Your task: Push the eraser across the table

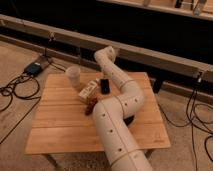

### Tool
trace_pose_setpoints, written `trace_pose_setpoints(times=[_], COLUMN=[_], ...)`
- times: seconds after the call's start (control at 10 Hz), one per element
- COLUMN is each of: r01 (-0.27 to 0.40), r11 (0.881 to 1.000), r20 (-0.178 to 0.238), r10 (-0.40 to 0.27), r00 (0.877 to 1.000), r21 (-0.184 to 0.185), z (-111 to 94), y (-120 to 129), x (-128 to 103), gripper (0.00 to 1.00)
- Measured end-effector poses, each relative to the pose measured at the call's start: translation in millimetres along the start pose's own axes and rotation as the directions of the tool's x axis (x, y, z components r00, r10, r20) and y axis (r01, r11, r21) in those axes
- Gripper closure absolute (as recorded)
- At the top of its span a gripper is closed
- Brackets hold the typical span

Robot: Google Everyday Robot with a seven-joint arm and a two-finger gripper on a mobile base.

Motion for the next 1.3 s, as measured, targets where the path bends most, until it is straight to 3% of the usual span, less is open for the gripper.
trace_pose_setpoints(times=[1.3], r01=[0.077], r11=[0.997], r20=[-0.122], r10=[-0.079], r00=[0.989], r21=[-0.018], z=[-6], y=[10], x=[29], gripper=[0.35])
